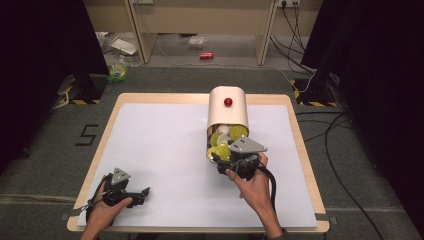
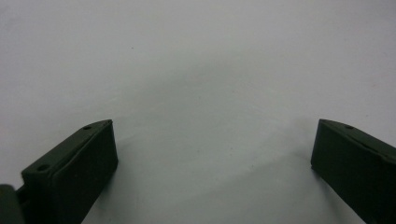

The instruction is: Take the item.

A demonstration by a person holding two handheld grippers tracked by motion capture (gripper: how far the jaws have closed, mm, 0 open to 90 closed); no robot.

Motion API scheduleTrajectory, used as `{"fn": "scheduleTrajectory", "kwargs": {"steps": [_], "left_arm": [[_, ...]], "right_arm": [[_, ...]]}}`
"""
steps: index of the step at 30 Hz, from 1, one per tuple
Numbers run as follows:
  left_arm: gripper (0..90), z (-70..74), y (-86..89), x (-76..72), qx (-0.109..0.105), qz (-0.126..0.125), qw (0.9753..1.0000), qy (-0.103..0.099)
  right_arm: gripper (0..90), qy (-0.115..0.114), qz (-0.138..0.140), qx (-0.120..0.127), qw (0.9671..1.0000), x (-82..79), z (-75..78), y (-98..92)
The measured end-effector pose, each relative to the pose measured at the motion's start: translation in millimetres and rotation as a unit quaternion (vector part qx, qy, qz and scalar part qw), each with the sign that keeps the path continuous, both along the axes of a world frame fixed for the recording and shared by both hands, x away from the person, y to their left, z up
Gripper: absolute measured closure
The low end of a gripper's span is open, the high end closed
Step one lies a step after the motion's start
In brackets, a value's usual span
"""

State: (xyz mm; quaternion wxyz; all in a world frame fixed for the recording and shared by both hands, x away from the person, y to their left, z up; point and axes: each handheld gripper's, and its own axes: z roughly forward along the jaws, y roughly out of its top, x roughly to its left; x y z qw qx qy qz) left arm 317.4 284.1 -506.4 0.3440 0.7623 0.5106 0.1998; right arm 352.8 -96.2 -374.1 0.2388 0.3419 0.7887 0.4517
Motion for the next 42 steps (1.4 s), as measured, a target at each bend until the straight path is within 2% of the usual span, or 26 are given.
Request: {"fn": "scheduleTrajectory", "kwargs": {"steps": [13, 17, 42], "left_arm": [[0.0, 0.1, 0.4, 0.0, -0.001, -0.001, 1.0000, 0.000], [0.0, 0.0, 0.4, 0.1, -0.002, 0.000, 1.0000, 0.000], [0.0, 0.1, 0.4, 0.1, -0.001, -0.001, 1.0000, 0.000]], "right_arm": [[38.3, -0.010, -0.011, 0.010, 0.9998, -1.2, 2.7, -1.2], [38.3, -0.019, -0.012, 0.013, 0.9997, -2.8, 5.6, -2.3], [38.5, -0.044, -0.029, 0.031, 0.9981, -9.4, 24.1, -21.8]]}}
